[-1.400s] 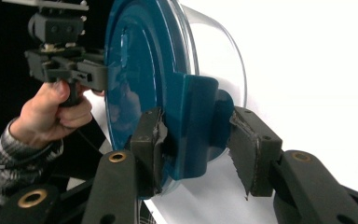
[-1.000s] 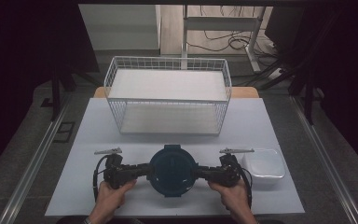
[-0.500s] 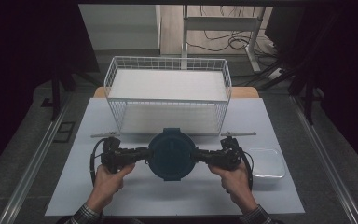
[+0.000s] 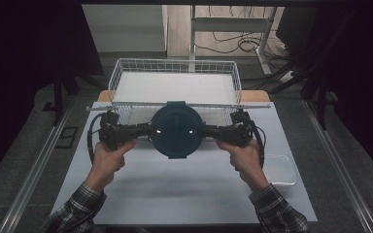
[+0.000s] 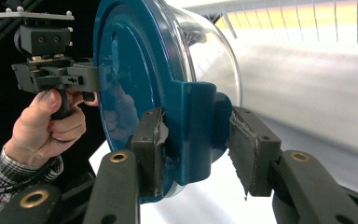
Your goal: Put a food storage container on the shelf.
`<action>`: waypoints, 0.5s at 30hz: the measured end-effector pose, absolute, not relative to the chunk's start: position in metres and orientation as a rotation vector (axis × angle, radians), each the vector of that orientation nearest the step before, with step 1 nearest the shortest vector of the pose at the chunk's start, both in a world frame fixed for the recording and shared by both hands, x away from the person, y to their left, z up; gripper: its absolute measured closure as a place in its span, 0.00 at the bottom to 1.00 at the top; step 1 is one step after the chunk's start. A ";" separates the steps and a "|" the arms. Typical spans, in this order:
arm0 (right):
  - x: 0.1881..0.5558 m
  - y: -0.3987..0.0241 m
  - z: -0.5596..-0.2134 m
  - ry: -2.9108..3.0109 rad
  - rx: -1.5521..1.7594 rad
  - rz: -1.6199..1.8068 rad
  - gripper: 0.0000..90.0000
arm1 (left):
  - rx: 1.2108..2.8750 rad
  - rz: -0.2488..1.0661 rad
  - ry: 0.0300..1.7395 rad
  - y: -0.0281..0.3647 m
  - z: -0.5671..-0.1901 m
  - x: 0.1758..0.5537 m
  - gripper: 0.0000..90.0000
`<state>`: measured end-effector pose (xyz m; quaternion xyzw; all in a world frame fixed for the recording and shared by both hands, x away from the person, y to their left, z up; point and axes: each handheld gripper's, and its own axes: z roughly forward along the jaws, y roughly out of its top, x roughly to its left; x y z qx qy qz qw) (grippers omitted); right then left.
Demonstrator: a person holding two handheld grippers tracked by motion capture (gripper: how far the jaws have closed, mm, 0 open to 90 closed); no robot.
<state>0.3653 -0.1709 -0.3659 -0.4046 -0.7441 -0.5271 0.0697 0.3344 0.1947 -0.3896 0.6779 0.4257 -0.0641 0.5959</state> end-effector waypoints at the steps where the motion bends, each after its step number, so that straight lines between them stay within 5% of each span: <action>1: 0.369 -0.170 -0.362 -2.240 -1.219 -1.589 0.63 | 1.575 -0.146 0.987 0.196 -0.385 0.338 0.63; 15: 0.424 -0.154 -0.316 -2.235 -1.249 -1.617 0.63 | 1.568 -0.160 0.982 0.213 -0.336 0.407 0.63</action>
